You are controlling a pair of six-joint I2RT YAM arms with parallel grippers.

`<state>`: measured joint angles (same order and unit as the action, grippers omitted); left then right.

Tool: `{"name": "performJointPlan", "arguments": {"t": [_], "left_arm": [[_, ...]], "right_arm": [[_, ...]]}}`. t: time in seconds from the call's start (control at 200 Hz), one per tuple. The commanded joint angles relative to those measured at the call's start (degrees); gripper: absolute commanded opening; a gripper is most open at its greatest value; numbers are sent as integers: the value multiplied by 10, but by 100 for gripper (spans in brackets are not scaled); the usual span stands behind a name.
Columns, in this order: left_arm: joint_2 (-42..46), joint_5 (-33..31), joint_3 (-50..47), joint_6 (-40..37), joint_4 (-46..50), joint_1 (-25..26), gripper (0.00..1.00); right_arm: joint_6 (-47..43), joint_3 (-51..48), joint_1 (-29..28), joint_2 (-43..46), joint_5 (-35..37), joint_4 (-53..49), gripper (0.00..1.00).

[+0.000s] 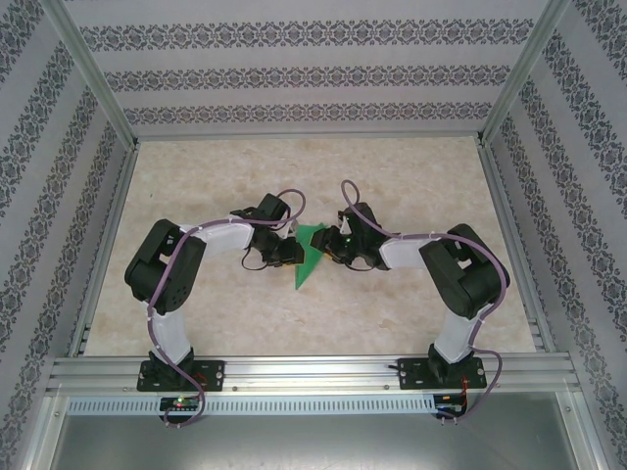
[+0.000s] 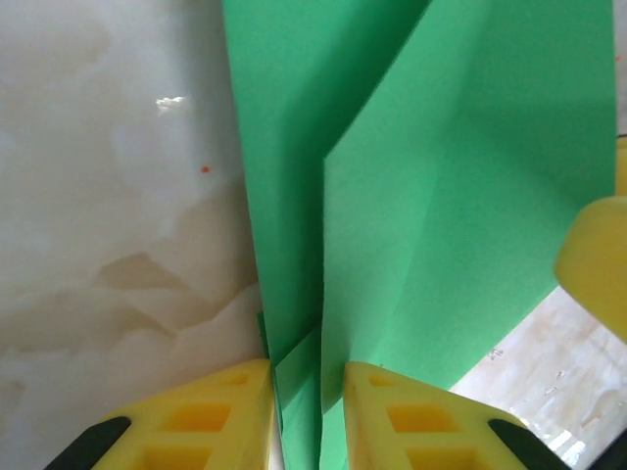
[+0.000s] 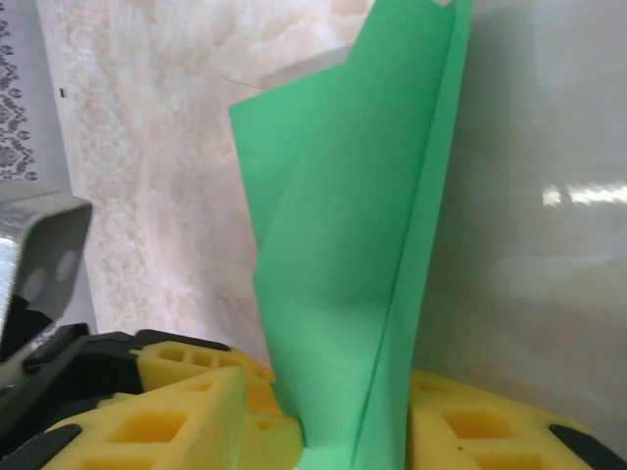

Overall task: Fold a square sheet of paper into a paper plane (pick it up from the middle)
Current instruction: Turn over the paper at the center of the table.

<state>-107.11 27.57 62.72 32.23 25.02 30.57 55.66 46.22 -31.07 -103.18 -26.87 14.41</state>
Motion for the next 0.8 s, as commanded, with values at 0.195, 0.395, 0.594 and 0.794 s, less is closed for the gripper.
{"name": "performJointPlan", "arguments": {"t": [0.195, 0.395, 0.594, 0.794], "left_arm": [[21, 15, -34, 36, -49, 6, 24], [26, -13, -41, 37, -46, 6, 23], [25, -21, -40, 39, -48, 5, 22], [24, -20, -38, 39, -48, 5, 22]], "right_arm": [[-18, 28, 0, -41, -23, 17, 41], [-49, 39, -8, -52, -36, 17, 36], [-62, 56, -12, -65, -48, 22, 30], [-78, 68, -17, -80, -45, 11, 25]]}}
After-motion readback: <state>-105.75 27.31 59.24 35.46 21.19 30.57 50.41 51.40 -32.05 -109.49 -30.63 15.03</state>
